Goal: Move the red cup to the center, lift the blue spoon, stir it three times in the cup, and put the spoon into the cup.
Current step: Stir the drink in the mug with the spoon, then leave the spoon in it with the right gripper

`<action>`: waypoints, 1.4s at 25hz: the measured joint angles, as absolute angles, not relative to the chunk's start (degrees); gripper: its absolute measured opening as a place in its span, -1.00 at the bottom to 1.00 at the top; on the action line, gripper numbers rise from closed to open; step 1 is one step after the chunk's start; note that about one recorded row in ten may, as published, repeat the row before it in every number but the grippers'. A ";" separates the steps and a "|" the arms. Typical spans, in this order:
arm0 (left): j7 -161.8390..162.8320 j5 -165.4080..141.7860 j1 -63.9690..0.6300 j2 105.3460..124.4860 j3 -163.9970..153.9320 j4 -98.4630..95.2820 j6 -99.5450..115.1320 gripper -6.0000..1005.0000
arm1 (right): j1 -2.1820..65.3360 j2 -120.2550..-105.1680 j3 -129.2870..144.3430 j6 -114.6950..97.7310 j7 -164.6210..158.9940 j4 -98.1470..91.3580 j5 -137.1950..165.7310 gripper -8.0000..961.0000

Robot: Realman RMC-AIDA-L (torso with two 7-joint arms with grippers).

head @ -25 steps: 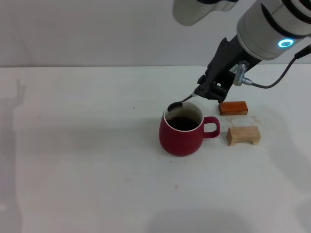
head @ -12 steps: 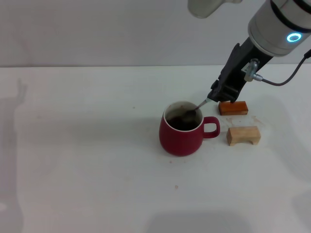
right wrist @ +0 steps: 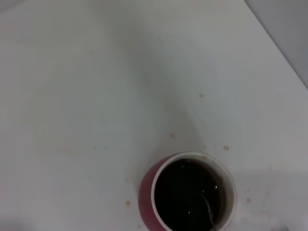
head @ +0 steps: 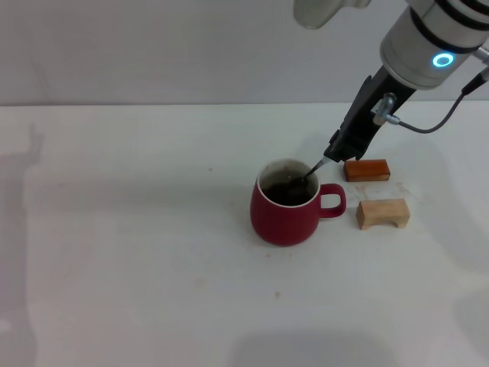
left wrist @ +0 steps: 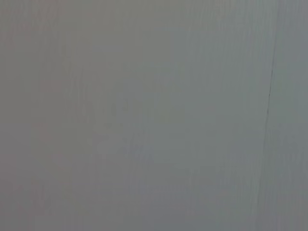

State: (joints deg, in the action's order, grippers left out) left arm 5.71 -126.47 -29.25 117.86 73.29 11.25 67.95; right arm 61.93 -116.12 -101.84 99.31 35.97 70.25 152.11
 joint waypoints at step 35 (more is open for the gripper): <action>5.71 -126.56 -29.35 117.69 73.33 11.78 68.33 0.72 | 70.75 -117.19 -100.49 91.74 38.67 52.53 153.35 -0.70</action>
State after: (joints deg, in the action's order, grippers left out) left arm 5.71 -126.56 -29.35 117.69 73.33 11.78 68.33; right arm 70.75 -117.19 -100.49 91.74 38.67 52.53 153.35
